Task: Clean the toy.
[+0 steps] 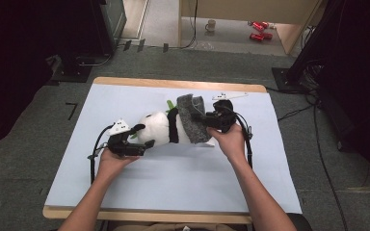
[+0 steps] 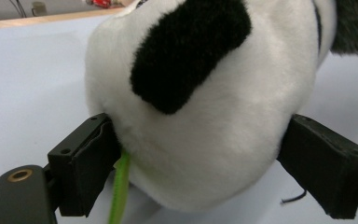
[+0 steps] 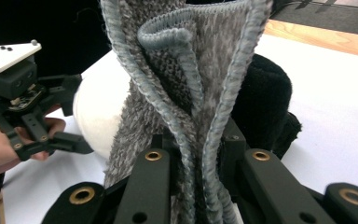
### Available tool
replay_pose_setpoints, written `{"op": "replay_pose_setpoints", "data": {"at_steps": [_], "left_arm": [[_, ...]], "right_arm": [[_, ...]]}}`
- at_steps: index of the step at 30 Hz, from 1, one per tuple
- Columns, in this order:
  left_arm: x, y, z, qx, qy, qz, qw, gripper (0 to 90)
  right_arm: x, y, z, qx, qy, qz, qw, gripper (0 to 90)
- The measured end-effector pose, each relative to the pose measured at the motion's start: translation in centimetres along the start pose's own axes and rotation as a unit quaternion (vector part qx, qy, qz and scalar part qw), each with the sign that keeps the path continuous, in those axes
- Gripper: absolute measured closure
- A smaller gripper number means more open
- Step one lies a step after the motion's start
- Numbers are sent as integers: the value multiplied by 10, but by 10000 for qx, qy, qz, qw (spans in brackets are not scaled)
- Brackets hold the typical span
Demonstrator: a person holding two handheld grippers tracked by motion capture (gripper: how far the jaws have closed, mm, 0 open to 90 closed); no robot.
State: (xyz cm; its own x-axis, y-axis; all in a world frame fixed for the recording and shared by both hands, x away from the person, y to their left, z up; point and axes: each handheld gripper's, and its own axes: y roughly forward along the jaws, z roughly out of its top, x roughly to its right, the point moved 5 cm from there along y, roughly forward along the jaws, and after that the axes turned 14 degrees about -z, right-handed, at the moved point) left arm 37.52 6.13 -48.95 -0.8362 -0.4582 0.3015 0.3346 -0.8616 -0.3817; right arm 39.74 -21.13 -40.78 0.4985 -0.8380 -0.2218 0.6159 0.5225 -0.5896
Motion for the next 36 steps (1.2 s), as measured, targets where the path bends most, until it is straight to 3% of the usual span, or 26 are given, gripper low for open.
{"op": "replay_pose_setpoints", "data": {"at_steps": [4, 8, 10, 12, 13, 18, 21, 23, 25, 28, 31, 36], "left_arm": [[-5, 4, 5, 285, -69, 1, 9996, 199], [-4, 5, 8, 170, -178, -23, 9997, 411], [-4, 4, 10, 96, -445, -187, 9988, 522], [-3, 5, 12, 37, -618, -294, 9976, 569], [-2, 5, 14, 18, -784, -441, 9959, 585], [4, 5, 15, 15, -859, -748, 9935, 643], [15, 6, 15, -99, -865, -1157, 9895, 651], [23, 9, 15, -166, -959, -1291, 9869, 651], [30, 12, 14, -193, -1026, -1194, 9873, 646], [31, 12, 13, -133, -1240, -980, 9873, 624], [35, 12, 13, -183, -1012, -841, 9911, 608], [39, 13, 15, -171, -922, -721, 9930, 595]], "right_arm": [[2, -4, 0, 17, 35, -83, 10000, 790], [4, -9, -1, 23, 193, -99, 9998, 786], [3, -13, -1, 54, 231, -106, 9997, 788], [1, -17, 0, 59, 224, -109, 9997, 788], [0, -20, 1, 52, 206, -121, 9997, 789], [-15, -36, 10, 224, 141, 11, 9996, 790], [-25, -40, 13, 259, 81, 100, 9996, 790], [-34, -41, 15, 243, 39, 173, 9995, 789], [-42, -41, 15, 226, -28, 258, 9994, 789], [-56, -33, 12, 97, -134, 361, 9992, 788], [-65, -22, 8, -35, -104, 484, 9988, 788], [-79, -1, 3, -207, -160, 574, 9980, 788]]}}
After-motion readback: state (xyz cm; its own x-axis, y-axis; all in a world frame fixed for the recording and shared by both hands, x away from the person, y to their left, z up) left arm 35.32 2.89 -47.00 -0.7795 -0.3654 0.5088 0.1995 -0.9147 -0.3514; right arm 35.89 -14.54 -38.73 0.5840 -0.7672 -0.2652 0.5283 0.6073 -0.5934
